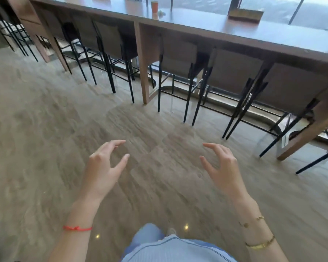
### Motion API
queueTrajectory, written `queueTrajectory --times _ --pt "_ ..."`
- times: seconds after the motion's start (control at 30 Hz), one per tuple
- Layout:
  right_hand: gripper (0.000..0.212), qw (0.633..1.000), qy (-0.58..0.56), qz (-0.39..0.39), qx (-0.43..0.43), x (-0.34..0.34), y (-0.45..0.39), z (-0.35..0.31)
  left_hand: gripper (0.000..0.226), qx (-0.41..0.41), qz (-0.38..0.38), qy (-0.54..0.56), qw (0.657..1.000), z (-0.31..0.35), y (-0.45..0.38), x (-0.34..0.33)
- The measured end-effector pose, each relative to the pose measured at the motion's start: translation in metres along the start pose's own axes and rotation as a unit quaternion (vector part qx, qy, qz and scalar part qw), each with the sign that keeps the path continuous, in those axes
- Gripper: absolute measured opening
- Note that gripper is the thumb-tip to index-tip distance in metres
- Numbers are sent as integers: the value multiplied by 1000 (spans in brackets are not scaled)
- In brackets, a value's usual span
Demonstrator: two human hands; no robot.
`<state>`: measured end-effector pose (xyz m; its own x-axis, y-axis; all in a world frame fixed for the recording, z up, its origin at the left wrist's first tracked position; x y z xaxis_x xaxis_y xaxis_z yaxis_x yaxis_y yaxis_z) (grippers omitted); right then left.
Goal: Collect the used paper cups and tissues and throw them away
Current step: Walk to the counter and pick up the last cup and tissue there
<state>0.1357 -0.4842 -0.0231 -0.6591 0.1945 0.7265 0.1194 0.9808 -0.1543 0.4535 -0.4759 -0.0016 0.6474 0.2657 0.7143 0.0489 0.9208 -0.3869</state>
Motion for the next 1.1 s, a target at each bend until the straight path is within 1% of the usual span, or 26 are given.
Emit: queueTrajectory --times 0.2,0.4,0.53,0.73,0.93,1.1 --pt "37 999 14 -30 28 -42 -134 -9 34 39 10 -2 999 -52 -103 -32" --pt "38 998 10 -54 22 -100 -261 -2 34 50 5 -16 999 -119 -216 -66" --pt "38 998 14 -55 19 -137 -364 -16 35 50 25 -18 998 -165 -312 -71" --pt "38 999 3 -33 32 -176 -515 -56 35 39 13 -26 999 -217 -458 -78" --pt "38 1000 -4 -18 21 -206 -630 -72 35 24 -12 -15 1000 -260 -582 -98" --pt "38 1000 -3 -16 20 -237 -726 -71 36 12 -30 -11 999 -303 -677 -132"
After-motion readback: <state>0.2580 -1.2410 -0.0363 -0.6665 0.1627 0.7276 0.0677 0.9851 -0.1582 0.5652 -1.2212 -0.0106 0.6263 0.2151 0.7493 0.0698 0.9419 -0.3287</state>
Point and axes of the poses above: each hand's wrist, its own y-axis away from the middle knuckle, its own x-axis out of the back of the hand, z = x × y, the point moved 5 cm from there along -y, towards the middle knuckle, and after that the axes turned 8 degrees about -x, right-handed, at the moved point
